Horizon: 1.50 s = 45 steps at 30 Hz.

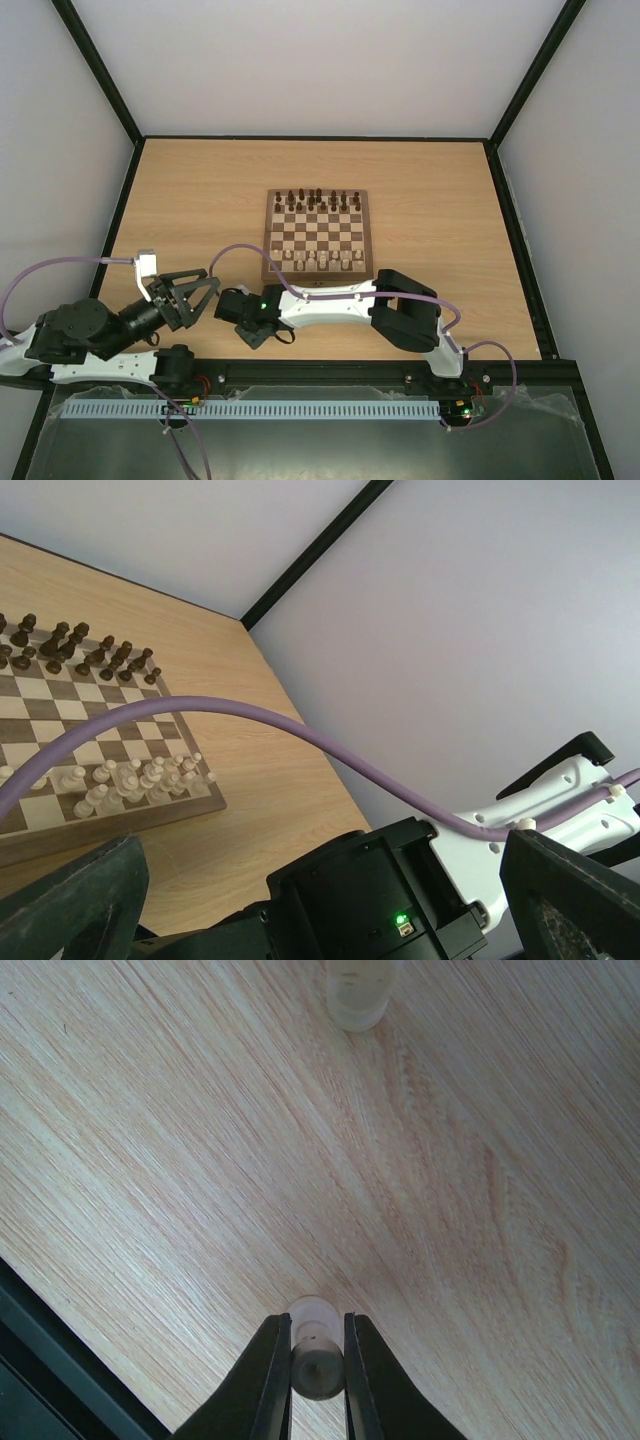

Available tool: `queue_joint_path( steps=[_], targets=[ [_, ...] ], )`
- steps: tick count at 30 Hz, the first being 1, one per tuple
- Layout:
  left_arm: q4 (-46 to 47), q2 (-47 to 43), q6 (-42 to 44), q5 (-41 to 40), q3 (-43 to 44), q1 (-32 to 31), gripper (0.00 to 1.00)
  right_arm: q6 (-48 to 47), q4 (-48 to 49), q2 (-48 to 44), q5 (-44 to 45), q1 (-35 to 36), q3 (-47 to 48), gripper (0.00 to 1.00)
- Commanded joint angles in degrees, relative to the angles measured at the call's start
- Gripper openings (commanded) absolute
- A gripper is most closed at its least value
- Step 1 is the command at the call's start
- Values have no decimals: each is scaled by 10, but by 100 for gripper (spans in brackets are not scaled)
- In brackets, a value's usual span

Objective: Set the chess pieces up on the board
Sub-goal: Pick up the chess piece at the center of the board, then place the chess piece on the chessboard.

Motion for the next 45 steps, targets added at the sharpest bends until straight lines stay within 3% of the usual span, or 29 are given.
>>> queue_joint_path(
  steps=[1, 8, 17, 28, 45],
  targets=[
    [5, 1, 11, -1, 14, 4, 99, -2, -44, 12, 17, 3, 15, 8],
    [8, 2, 15, 1, 16, 4, 99, -5, -59, -28, 40, -21, 10, 7],
    [6, 2, 20, 0, 17, 4, 99, -39, -94, -81, 63, -104, 49, 7],
    [1, -1, 23, -7, 14, 4, 99, -75, -125, -23, 53, -170, 137, 7],
    [2, 9, 28, -11, 14, 4, 99, -81, -119, 32, 42, -182, 145, 7]
  ],
)
